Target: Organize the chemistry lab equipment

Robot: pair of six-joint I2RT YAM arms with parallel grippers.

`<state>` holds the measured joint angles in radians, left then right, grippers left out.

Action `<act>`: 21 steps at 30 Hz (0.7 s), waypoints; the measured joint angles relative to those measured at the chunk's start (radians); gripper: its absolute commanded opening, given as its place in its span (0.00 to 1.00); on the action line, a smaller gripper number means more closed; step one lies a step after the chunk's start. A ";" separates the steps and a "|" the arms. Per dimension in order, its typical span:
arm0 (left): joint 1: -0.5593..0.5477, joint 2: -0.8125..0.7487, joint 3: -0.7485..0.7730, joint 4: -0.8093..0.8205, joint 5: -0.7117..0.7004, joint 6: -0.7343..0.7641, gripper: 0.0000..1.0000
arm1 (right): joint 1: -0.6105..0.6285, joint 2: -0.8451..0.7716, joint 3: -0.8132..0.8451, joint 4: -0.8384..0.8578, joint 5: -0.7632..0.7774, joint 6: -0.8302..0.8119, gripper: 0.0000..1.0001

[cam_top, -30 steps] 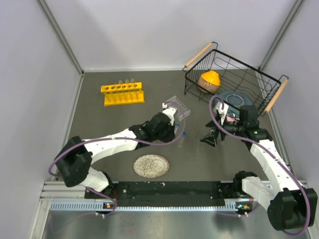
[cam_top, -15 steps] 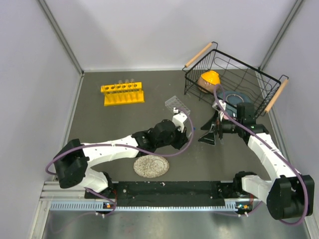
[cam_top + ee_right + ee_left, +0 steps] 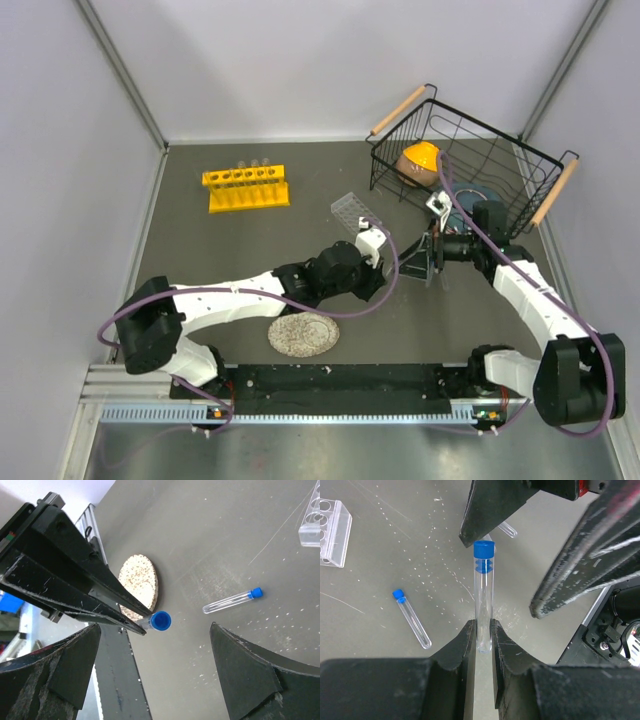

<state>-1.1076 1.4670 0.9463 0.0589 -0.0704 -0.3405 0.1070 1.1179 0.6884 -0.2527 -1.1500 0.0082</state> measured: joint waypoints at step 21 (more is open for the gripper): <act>-0.021 0.015 0.021 -0.006 -0.029 0.030 0.00 | -0.001 0.041 0.000 0.063 -0.010 0.169 0.37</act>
<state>-1.1290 1.4822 0.9668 0.0528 -0.0990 -0.3107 0.1062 1.1587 0.6884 -0.1894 -1.1595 0.1768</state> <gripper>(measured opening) 0.196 0.385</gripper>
